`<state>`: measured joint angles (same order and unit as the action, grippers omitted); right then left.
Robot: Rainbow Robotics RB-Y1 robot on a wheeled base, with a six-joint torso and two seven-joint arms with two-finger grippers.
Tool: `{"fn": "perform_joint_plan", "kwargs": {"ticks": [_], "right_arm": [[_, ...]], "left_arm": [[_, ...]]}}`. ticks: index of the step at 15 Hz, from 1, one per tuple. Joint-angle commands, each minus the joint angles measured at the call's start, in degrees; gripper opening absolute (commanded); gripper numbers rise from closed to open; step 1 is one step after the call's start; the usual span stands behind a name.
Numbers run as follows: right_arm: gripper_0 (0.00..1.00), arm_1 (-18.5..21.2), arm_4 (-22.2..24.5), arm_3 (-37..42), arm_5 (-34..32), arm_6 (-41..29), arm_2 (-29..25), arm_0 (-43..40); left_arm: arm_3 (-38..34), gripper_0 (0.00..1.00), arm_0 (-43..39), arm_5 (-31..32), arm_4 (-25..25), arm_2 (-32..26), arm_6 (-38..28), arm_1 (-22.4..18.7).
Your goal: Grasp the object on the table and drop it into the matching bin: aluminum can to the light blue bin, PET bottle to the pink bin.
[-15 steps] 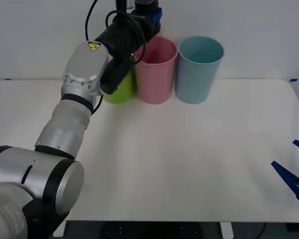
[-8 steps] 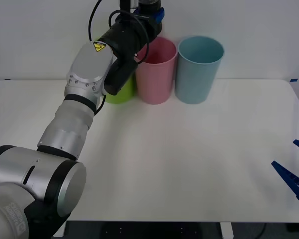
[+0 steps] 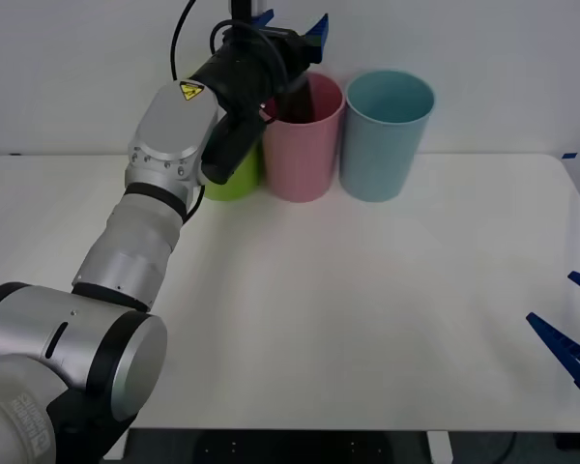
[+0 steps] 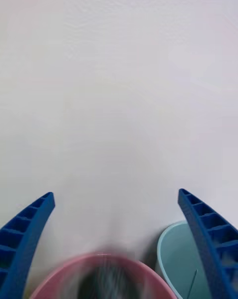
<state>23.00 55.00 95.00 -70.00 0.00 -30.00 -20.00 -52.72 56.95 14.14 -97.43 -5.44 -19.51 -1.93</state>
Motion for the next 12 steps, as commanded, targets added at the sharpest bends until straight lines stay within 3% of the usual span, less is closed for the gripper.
{"fn": "perform_joint_plan", "kwargs": {"ticks": [1,8,12], "right_arm": [[1.0,0.0,0.0,0.0,0.0,0.0,0.0,0.0],[1.0,0.0,0.0,0.0,0.0,0.0,0.0,0.0],[1.0,0.0,0.0,0.0,0.0,0.0,0.0,0.0]], "left_arm": [[0.0,1.0,-0.3,0.1,1.4,0.0,0.1,-0.4],[-1.5,1.0,-3.7,9.0,15.7,1.7,1.9,-7.2],[-11.4,1.0,-12.4,9.8,24.3,5.7,2.3,-12.3]]}}
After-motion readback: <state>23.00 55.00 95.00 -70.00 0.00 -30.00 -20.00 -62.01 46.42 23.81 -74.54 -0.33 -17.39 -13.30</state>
